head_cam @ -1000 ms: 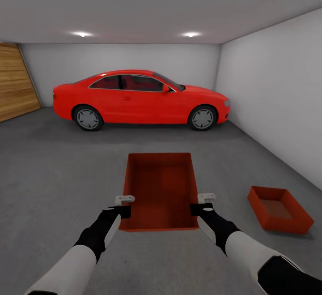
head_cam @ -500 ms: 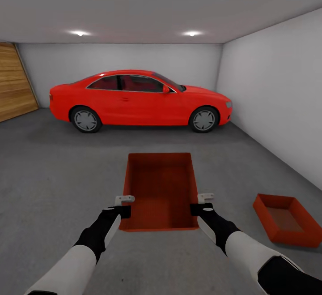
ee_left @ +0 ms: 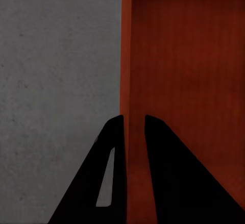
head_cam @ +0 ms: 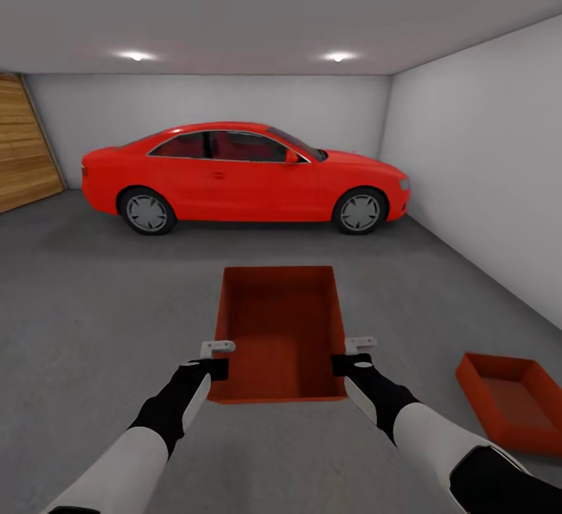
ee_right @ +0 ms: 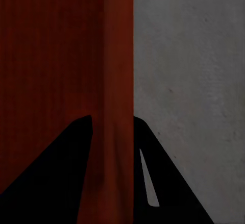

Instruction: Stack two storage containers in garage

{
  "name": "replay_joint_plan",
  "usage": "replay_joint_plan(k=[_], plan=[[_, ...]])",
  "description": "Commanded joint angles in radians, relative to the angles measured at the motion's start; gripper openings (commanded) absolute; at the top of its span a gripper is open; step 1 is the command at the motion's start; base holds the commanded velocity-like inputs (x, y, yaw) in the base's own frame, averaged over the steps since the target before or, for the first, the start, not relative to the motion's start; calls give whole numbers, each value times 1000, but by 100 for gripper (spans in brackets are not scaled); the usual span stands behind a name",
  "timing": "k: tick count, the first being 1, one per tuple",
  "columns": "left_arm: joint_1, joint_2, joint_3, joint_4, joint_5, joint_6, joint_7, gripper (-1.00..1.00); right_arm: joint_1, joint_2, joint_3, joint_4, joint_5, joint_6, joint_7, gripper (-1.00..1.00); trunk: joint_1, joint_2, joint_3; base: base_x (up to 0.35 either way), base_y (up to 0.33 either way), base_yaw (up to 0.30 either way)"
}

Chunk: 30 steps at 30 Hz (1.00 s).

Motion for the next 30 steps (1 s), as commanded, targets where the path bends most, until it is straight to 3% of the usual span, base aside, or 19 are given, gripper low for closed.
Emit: replay_joint_plan(k=[1,30], plan=[[-2,2,-5,-3,27,3,9,-100,-1,-27,22,45,-11,5,-8,-100,1,-2,-2,322,70,0],[-2,2,-5,-3,26,3,8,-100,-1,-25,21,45,-11,5,-8,-100,1,-2,-2,322,70,0]])
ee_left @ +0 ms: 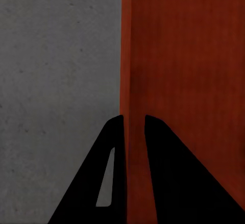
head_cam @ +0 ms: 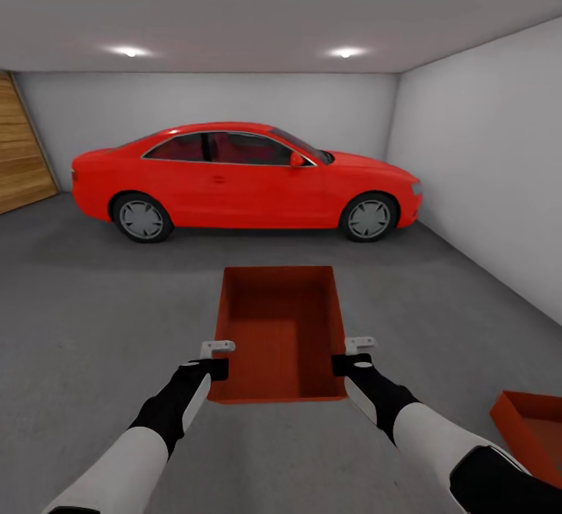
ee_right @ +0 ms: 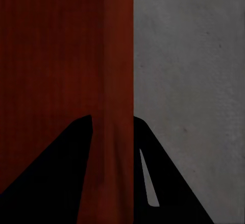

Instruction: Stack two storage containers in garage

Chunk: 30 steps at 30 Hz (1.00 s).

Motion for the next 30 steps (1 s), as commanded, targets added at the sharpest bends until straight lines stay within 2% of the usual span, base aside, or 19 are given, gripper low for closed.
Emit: replay_joint_plan(k=[1,30], plan=[[-2,2,-6,-3,28,2,9,-100,-1,-26,23,44,-13,5,-8,-100,1,-2,-2,322,68,0],[-2,2,-4,-4,25,1,7,-100,-1,-27,22,45,-14,5,-9,-100,1,-2,-2,322,71,-3]])
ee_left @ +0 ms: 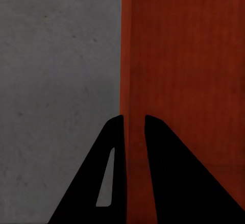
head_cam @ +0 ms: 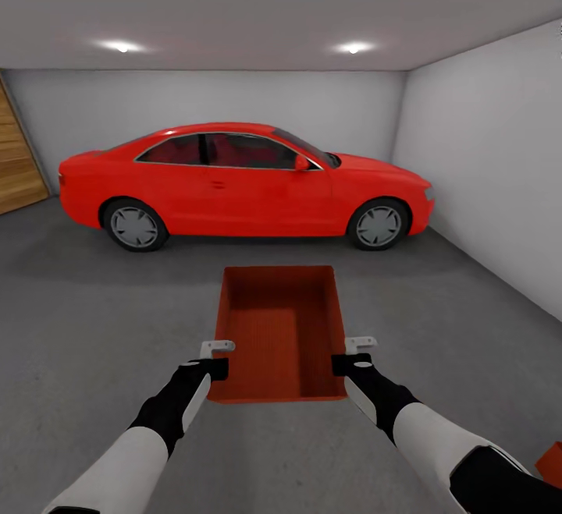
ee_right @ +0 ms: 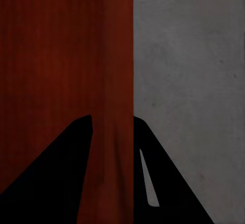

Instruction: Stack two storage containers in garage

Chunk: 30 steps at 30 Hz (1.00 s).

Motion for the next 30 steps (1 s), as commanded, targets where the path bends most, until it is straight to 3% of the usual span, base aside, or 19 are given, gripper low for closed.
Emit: replay_joint_plan(k=[1,21,30], plan=[[-2,2,-6,-3,27,3,9,-100,-1,-27,23,48,-15,5,-8,-100,1,-2,-2,322,74,-164],[-2,1,-7,-5,21,3,6,-100,-1,-26,23,49,-14,5,-7,-100,1,-2,-2,318,39,-275],[-2,1,-7,-5,21,4,6,-100,-1,-26,23,49,-14,5,-7,-100,1,-2,-2,53,0,-284]])
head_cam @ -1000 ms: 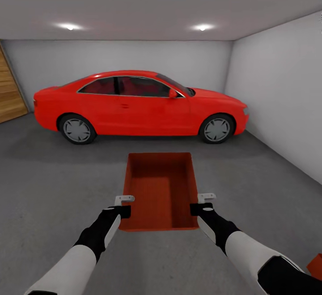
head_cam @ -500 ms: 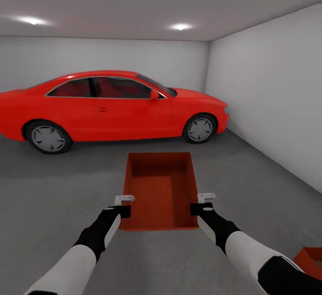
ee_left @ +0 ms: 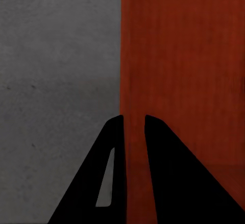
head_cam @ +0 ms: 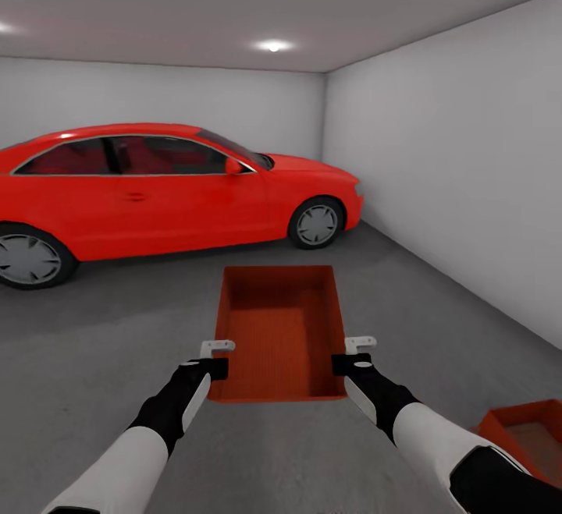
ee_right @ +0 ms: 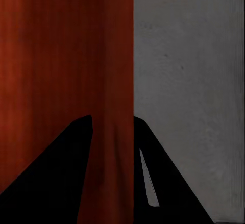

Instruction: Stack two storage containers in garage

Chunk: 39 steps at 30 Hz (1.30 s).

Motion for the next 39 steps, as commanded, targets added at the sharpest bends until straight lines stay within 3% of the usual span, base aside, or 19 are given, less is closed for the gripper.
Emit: replay_joint_plan(k=[1,16,39], plan=[[-1,2,-9,-4,28,3,9,-100,-1,-26,27,48,-18,5,-7,-100,1,-3,-2,2,0,-284],[-1,2,-9,-3,25,2,13,-100,-1,-26,27,48,-18,5,-7,-100,1,-3,-2,32,0,-284],[-1,2,-11,-3,25,-2,15,-100,-1,-26,27,48,-18,5,-8,-100,1,-3,-2,298,70,-284]])
